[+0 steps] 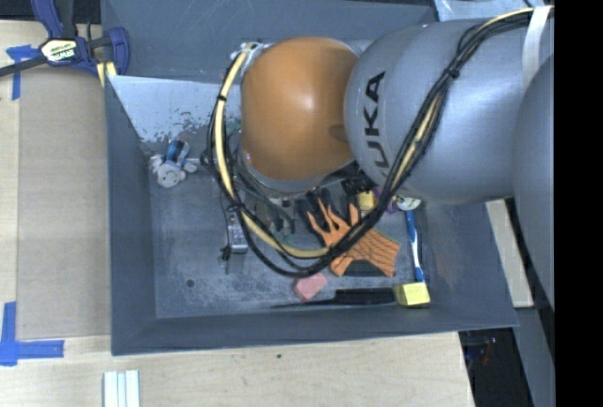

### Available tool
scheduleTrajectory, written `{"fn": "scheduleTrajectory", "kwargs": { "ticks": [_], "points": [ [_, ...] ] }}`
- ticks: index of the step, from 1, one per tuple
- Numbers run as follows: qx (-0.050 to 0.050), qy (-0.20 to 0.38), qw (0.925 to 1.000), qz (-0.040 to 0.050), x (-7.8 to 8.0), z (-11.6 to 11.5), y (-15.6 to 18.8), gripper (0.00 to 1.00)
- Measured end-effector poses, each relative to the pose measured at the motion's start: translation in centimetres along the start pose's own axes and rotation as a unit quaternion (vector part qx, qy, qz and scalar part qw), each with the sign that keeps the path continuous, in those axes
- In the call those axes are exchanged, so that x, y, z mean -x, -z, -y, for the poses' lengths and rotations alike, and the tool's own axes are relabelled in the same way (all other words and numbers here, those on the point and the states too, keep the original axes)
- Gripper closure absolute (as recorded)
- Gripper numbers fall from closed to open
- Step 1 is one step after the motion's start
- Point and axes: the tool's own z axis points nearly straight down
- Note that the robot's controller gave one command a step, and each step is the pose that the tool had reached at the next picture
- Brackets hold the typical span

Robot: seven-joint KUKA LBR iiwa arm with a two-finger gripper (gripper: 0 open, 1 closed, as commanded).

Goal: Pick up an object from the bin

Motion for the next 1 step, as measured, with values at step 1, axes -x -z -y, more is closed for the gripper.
{"fn": "scheduleTrajectory", "kwargs": {
  "ticks": [1],
  "points": [
    [0.0,-0.001,1.0,0.0023,0.15,0.08,0.2,0.0]
  ]
}}
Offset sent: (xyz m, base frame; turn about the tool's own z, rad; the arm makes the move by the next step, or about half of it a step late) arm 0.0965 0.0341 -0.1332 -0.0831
